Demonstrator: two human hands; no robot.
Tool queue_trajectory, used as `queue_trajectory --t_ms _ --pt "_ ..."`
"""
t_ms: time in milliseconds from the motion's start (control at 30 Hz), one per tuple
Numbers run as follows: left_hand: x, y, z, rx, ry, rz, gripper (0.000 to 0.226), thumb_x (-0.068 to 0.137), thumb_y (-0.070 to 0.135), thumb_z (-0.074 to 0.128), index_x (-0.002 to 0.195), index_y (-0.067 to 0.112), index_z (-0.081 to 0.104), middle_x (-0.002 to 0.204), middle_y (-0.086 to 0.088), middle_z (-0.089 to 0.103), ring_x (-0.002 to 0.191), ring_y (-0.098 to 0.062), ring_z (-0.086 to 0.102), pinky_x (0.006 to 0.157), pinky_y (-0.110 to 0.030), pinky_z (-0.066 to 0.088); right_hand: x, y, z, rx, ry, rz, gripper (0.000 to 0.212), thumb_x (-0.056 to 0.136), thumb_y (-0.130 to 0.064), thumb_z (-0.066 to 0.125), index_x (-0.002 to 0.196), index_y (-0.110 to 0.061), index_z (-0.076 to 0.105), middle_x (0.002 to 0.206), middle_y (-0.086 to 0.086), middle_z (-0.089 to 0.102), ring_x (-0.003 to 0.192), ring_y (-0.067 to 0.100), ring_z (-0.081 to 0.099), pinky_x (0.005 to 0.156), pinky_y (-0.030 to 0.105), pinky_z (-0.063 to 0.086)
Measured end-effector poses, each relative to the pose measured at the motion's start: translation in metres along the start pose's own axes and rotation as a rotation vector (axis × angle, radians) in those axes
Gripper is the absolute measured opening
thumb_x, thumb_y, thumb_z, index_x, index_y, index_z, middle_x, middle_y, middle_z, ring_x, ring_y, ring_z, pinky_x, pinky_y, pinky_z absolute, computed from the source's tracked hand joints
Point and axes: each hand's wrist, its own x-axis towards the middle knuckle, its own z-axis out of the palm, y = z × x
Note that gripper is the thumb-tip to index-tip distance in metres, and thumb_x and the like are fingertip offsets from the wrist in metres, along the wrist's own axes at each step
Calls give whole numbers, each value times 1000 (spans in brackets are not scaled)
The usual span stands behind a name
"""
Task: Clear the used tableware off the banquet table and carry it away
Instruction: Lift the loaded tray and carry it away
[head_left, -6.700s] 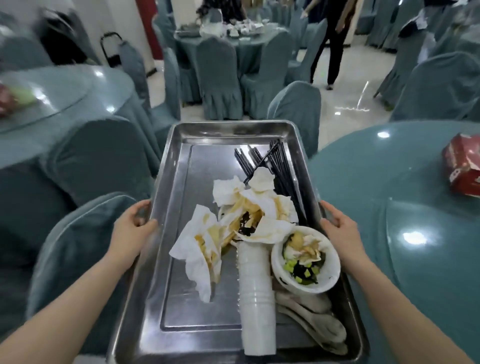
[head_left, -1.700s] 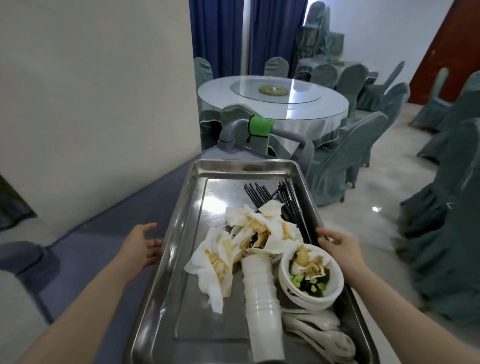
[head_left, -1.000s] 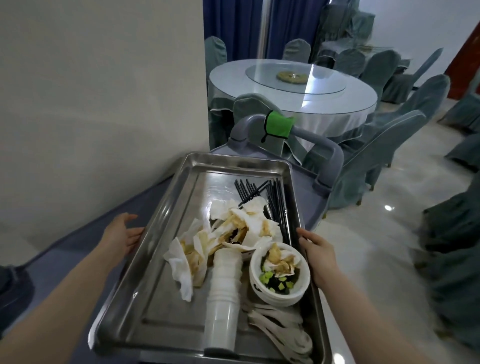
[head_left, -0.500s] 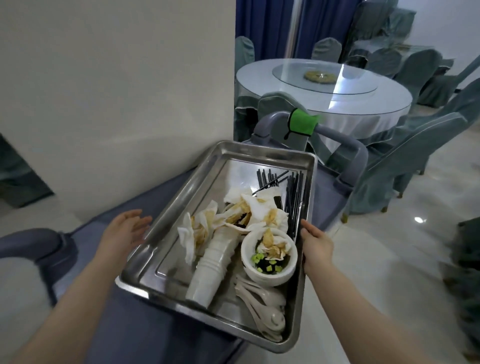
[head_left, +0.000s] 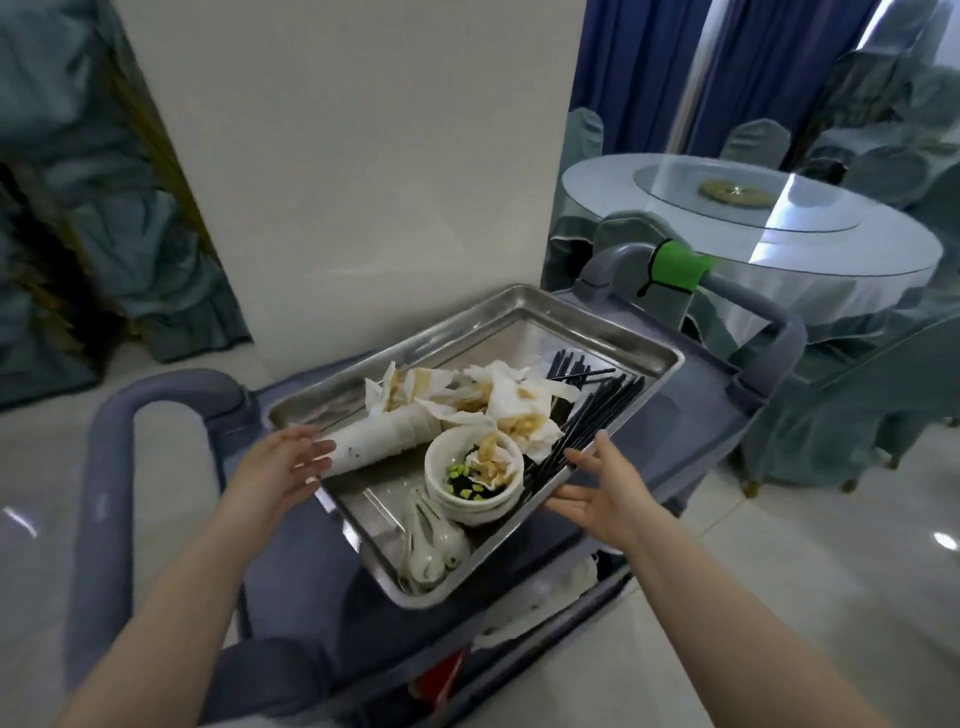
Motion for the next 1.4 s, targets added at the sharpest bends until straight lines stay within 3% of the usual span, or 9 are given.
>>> queue_trajectory --t_ms 167,267,400,500,600,667,867,1167,1400 --pt "-41 -20 2 98 13 -82 20 99 15 44 107 19 62 99 -4 74 92 -19 69 74 -32 49 10 15 2 -16 -148 142 66 90 -66 40 131 -14 50 130 35 45 107 49 57 79 48 54" --pt "-68 -37 18 126 37 -125 21 99 16 44 111 15 61 100 -6 74 90 -21 68 79 -31 48 14 11 -15 -134 -234 147 56 93 -61 37 125 -17 52 121 28 58 100 42 64 83 48 53" --pt "-93 -59 60 106 43 -164 28 103 21 37 118 14 60 107 -9 71 101 -24 63 83 -31 46 26 -7 -35 -714 -157 -227 34 96 -39 50 119 -17 61 94 5 74 83 20 70 79 34 54" --pt "-102 -75 91 179 110 -163 30 100 24 43 128 20 55 123 -5 62 120 -22 53 98 -30 35 50 -29 -43 -1353 -154 -696 41 93 -38 51 132 -25 54 126 2 62 111 18 57 89 30 45" --pt "-112 -95 110 395 84 -81 43 101 32 42 143 29 39 141 5 42 138 -18 32 107 -28 23 80 -45 -51 -1855 -204 -789 58 95 -53 38 147 -30 30 158 -3 21 147 24 9 116 48 16" --pt "-117 -112 116 802 4 -13 51 103 37 33 151 28 20 158 3 18 147 -16 9 115 -30 6 94 -49 -58 -2054 -200 -801 56 95 -57 31 145 -30 32 157 -6 22 148 23 -1 114 56 3" --pt "-119 -148 119 1389 33 62 82 93 62 29 145 30 -26 151 5 -32 132 -12 -35 108 -37 -20 89 -43 -69 -2016 -176 -873 50 92 -63 28 117 -29 53 127 0 53 124 26 40 108 53 23" --pt "-143 -156 121 1470 99 119 95 87 52 55 151 30 -11 161 0 -13 146 -20 -16 115 -40 -9 54 -33 -120 -2085 -300 -912 72 76 -62 60 137 -34 35 134 -5 43 130 26 33 113 61 7" --pt "-177 -147 126 1312 133 126 82 90 41 55 154 27 6 162 0 1 148 -21 5 117 -33 11 40 -18 -129 -2034 -143 -1076 42 89 -32 59 128 -30 45 126 -4 52 123 25 41 112 60 15"
